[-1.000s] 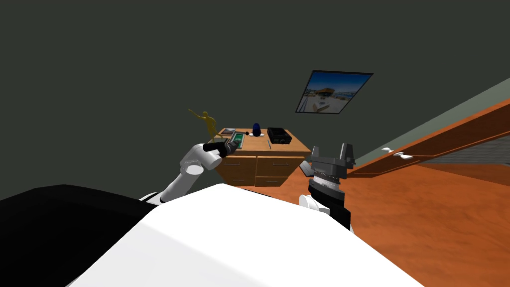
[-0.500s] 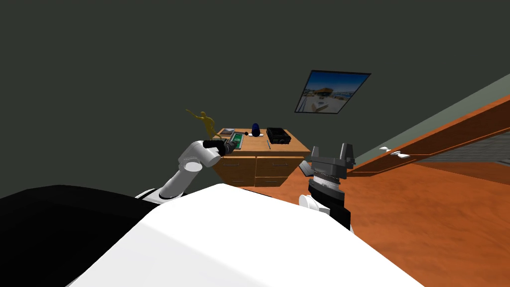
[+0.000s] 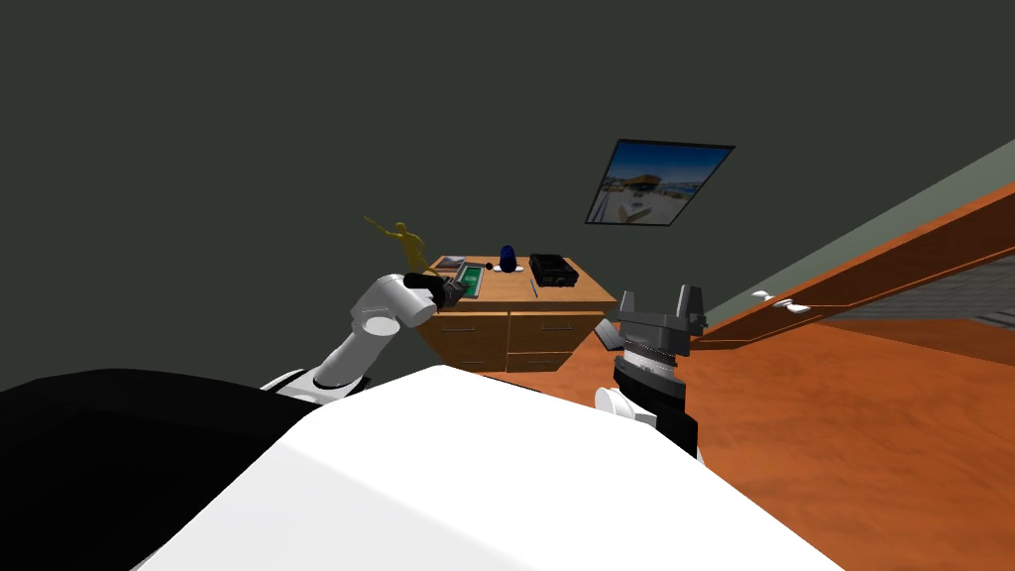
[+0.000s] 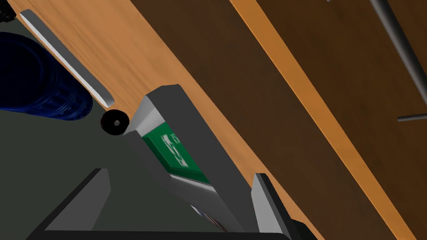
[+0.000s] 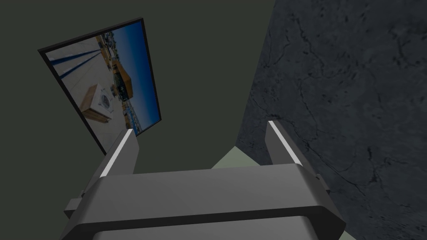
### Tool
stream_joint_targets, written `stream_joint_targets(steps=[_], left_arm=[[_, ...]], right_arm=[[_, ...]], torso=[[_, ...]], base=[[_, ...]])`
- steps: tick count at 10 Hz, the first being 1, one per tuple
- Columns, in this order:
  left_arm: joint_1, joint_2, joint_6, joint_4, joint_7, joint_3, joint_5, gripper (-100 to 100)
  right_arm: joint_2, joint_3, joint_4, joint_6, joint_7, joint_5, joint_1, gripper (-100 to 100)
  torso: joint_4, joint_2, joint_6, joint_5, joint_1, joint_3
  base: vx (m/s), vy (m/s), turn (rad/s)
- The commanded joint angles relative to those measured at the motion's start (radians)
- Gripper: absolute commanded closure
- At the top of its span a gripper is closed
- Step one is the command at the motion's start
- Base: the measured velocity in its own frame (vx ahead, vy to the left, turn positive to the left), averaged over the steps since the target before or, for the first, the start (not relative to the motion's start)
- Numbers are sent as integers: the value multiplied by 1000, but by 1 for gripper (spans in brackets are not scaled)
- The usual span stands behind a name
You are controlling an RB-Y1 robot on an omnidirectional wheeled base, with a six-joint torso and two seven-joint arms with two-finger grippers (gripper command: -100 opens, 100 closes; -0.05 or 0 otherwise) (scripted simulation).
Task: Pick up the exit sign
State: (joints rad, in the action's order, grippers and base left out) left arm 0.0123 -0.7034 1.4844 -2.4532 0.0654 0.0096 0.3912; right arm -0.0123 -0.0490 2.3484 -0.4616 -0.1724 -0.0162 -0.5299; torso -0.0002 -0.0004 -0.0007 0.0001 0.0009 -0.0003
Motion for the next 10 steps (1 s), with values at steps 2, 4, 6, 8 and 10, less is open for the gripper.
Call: stream_joint_targets(steps=[2, 4, 6, 8, 10], left_arm=[[24, -27, 78, 5, 7, 18, 24, -100], [37, -43, 136, 11, 12, 30, 39, -100], [50, -58, 186, 18, 17, 42, 54, -100], [61, -71, 232, 24, 21, 53, 67, -100], [78, -92, 288, 35, 28, 71, 88, -100]], right_arm=[[0, 0, 0, 0, 0, 0, 0, 0], [0, 0, 0, 0, 0, 0, 0, 0], [0, 0, 0, 0, 0, 0, 0, 0], [0, 0, 0, 0, 0, 0, 0, 0], [0, 0, 0, 0, 0, 0, 0, 0]], torso=[[0, 0, 0, 0, 0, 0], [0, 0, 0, 0, 0, 0], [0, 0, 0, 0, 0, 0], [0, 0, 0, 0, 0, 0], [0, 0, 0, 0, 1, 0]], base=[[13, 7, -22], [12, 7, -17], [12, 9, -17], [11, 8, -11], [15, 16, -24]])
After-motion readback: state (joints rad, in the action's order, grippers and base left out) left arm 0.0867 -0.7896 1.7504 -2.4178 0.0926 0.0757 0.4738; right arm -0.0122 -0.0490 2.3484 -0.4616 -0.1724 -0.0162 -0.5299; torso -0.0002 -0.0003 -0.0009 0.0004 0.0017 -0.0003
